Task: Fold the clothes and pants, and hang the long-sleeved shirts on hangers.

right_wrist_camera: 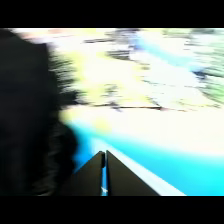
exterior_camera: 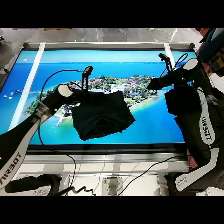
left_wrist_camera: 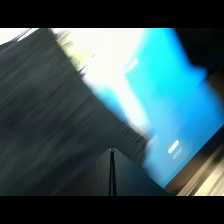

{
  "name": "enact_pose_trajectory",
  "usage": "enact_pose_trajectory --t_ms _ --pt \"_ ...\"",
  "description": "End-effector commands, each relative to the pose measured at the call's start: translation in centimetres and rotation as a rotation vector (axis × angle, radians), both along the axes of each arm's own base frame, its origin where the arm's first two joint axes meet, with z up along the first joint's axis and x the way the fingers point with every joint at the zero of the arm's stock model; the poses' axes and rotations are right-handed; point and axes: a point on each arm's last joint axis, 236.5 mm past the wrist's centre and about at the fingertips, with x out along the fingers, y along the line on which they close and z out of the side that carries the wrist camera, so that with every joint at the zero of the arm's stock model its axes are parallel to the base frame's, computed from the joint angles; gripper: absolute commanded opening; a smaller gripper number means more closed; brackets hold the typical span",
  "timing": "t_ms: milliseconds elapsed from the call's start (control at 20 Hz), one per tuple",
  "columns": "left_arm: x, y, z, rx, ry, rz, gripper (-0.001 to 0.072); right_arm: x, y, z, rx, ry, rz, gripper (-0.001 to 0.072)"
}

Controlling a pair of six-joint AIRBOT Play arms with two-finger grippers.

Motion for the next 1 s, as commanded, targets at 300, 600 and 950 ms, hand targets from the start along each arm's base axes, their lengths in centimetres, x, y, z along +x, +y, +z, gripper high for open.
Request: enact_pose_trajectory --t_ms 300,600,950 --pt "-12.0 3.1 -9.6 0.368 0.217 -0.379 0.0015 -3.1 6.2 -6.2 0.09 0.142 0.019 0.0624" --pt "-15.9 -4.2 -10.5 0.294 0.122 -0.436 0.0014 -4.2 10.0 -9.3 -0.036 0.127 0.094 0.0703" --pt "-12.8 -2.2 -10.4 0.28 0.147 -0.316 0.0015 -2.3 8.8 -13.3 -0.211 0.152 -0.091 0.0702"
